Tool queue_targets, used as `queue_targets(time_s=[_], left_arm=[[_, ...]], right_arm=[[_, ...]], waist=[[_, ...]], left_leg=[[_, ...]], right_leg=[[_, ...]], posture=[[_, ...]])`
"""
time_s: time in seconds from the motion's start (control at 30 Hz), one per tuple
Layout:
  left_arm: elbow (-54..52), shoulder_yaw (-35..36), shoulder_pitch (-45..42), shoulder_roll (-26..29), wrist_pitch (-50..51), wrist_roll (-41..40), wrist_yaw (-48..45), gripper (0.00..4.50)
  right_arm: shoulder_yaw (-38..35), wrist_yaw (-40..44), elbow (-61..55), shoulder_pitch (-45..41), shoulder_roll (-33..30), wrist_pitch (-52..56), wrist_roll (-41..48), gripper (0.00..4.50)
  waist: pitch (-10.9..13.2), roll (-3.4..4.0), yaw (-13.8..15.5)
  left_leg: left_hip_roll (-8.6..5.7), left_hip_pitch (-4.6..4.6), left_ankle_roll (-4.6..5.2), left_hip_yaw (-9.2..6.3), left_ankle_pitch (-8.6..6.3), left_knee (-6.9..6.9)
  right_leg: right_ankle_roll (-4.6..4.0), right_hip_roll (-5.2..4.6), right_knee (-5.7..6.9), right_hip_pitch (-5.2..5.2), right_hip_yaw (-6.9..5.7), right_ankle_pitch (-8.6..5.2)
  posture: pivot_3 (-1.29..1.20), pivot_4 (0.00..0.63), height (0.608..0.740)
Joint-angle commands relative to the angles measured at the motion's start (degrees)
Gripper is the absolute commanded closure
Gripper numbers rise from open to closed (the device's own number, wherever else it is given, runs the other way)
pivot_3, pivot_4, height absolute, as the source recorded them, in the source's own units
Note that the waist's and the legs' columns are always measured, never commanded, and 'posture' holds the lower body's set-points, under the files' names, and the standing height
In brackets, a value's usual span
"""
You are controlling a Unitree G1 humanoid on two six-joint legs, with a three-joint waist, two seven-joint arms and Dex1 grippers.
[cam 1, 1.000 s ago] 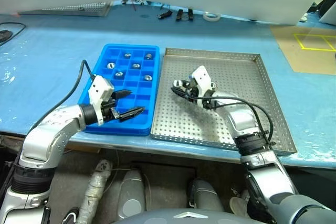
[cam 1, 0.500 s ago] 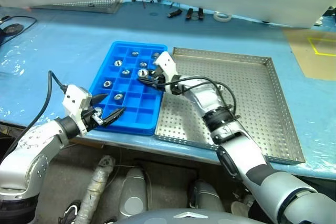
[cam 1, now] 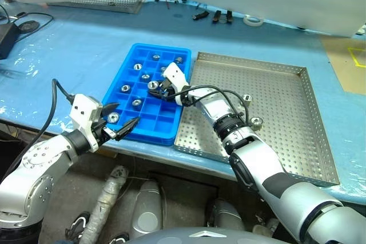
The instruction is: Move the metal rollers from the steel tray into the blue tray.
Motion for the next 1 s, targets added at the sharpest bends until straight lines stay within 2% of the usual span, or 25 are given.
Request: queue_targets(time_s=[0.03,0.17,0.2,0.53,0.67,0.77,0.87,1.0], left_arm=[[-3.31,-0.19,-2.35,0.91,2.01,-2.27,1.3,0.0],[-3.92,-0.2,-4.42,1.57,4.42,-3.98,2.18,0.0],[-3.93,-0.23,-4.81,1.74,4.83,-4.32,2.28,0.0],[-0.64,-3.11,-8.6,2.18,5.03,-4.86,0.71,0.0],[4.73,-7.19,-12.54,1.8,2.37,-2.95,-2.9,0.0],[10.35,-11.21,-16.71,0.86,-0.52,-0.94,-6.66,0.0],[15.49,-14.69,-20.24,-0.39,-3.4,1.06,-10.13,0.0],[21.06,-18.38,-24.07,-2.37,-6.69,3.3,-14.56,0.0]], right_arm=[[-1.62,-1.11,0.04,-1.67,0.2,-1.39,0.09,1.55],[-2.53,-1.57,0.18,-2.11,-0.01,-1.23,0.27,0.21],[-2.78,-1.52,-0.04,-2.1,-0.12,-1.16,0.35,0.04],[-5.5,-0.6,-5.59,-1.3,-2.54,0.67,1.77,0.04],[-6.9,-1.61,-12.71,1.59,-6.89,3.24,1.78,0.04],[-9.29,-6.65,-19.34,4.78,-11.52,7.31,0.76,0.04],[-11.67,-7.55,-26.62,8.6,-15.32,11.71,2.44,0.04],[-14.29,-9.88,-35.61,13.52,-19.12,16.96,3.11,0.04]], waist=[[0.0,0.0,-0.03],[-0.01,-0.02,-0.02],[-0.01,-0.02,-0.1],[-0.01,-0.02,-0.28],[-0.01,-0.04,-0.36],[-0.03,-0.06,-0.62],[-0.03,-0.07,-1.74],[-0.02,-0.08,-4.65]], left_leg=[[0.0,0.0,0.0,0.0,0.0,0.01],[-0.01,-0.04,-0.02,0.0,0.01,0.06],[-0.01,-0.04,-0.02,0.0,0.02,0.06],[0.0,-0.02,-0.11,0.0,0.07,0.08],[0.0,-0.02,-0.22,0.0,0.14,0.13],[-0.02,0.03,-0.45,0.01,0.28,0.22],[-0.09,0.02,-0.47,0.02,0.3,0.34],[-0.11,0.06,-0.47,0.06,0.29,0.45]], right_leg=[[0.0,0.0,0.0,0.0,0.0,0.0],[0.0,0.01,-0.02,0.0,-0.03,0.0],[0.0,0.02,-0.03,0.0,-0.03,0.0],[0.01,0.03,-0.01,0.01,-0.03,0.01],[0.03,0.03,0.01,0.06,-0.03,0.02],[0.06,0.03,0.01,0.17,-0.01,0.04],[0.27,0.02,0.0,0.27,0.0,0.16],[0.46,0.04,0.0,0.28,0.02,0.28]], posture=[[0.48,0.15,0.74],[0.46,0.15,0.74],[0.46,0.15,0.74],[0.36,0.15,0.74],[0.27,0.15,0.74],[0.2,0.15,0.74],[0.11,0.15,0.74],[0.01,0.15,0.74]])
